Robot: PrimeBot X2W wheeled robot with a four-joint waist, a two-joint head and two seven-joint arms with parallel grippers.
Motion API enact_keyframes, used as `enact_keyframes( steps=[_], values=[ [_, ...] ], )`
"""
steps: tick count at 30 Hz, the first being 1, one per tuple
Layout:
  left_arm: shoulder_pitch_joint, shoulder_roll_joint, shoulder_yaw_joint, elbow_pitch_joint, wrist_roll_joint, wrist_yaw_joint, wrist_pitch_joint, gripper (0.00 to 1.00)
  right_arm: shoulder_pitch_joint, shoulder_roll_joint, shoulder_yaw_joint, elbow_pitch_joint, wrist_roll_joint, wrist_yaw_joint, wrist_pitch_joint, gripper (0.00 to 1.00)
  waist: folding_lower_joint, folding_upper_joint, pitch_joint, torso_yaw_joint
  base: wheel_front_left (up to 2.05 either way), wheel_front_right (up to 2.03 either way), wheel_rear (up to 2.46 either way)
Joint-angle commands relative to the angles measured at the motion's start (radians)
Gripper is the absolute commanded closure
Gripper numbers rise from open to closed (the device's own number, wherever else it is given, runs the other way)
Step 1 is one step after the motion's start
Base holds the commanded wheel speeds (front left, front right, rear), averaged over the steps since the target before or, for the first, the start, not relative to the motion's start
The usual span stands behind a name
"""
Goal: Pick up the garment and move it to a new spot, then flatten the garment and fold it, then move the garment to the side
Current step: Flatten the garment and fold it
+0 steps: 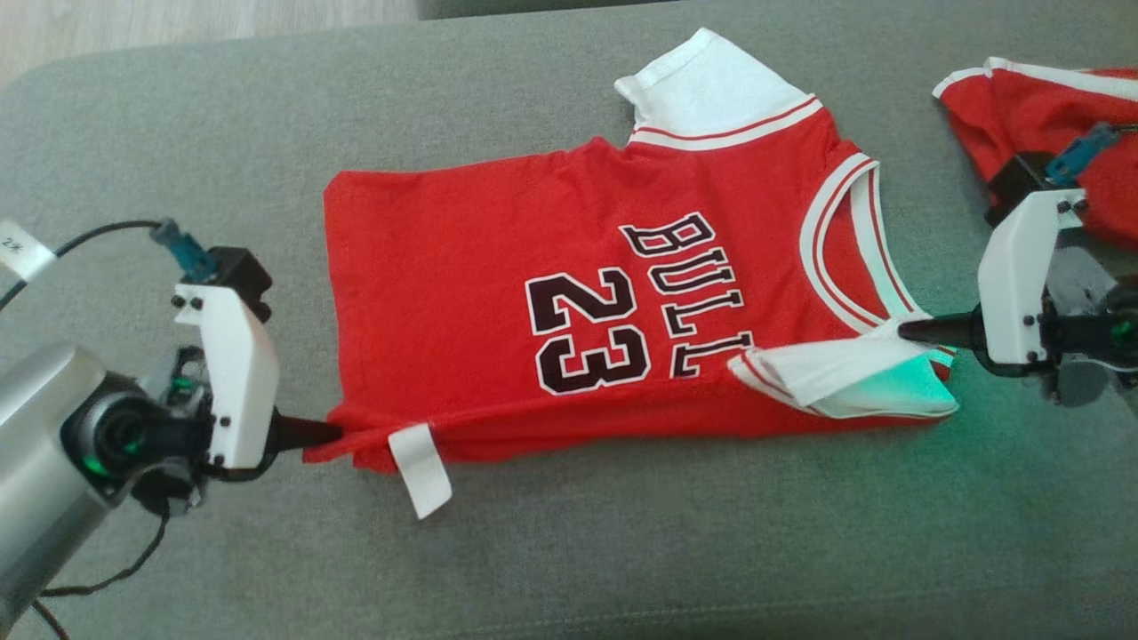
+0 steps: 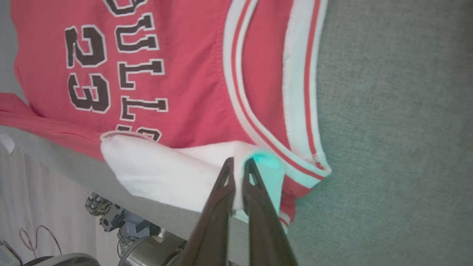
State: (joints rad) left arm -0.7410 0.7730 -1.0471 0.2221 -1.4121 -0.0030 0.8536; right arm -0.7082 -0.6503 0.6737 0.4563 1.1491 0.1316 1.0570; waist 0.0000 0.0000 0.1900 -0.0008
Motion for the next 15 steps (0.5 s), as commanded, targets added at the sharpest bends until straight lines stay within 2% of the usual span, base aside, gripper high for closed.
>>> enact_keyframes(
  steps=[1, 15],
  values=[
    [-0.064, 0.033, 0.069, 0.010, -0.007, 0.002, 0.003, 1.00, -0.033, 0.004, -0.041, 0.004, -0.031, -0.001, 0.007, 1.00, 0.0000, 0.0000, 0.007, 0.003, 0.00, 0.00, 0.00],
    [-0.111, -0.031, 0.079, 0.095, -0.008, -0.009, 0.000, 1.00, -0.092, 0.135, -0.212, 0.115, -0.226, -0.001, 0.008, 1.00, 0.0000, 0.0000, 0.046, -0.004, 0.00, 0.00, 0.00]
  ],
)
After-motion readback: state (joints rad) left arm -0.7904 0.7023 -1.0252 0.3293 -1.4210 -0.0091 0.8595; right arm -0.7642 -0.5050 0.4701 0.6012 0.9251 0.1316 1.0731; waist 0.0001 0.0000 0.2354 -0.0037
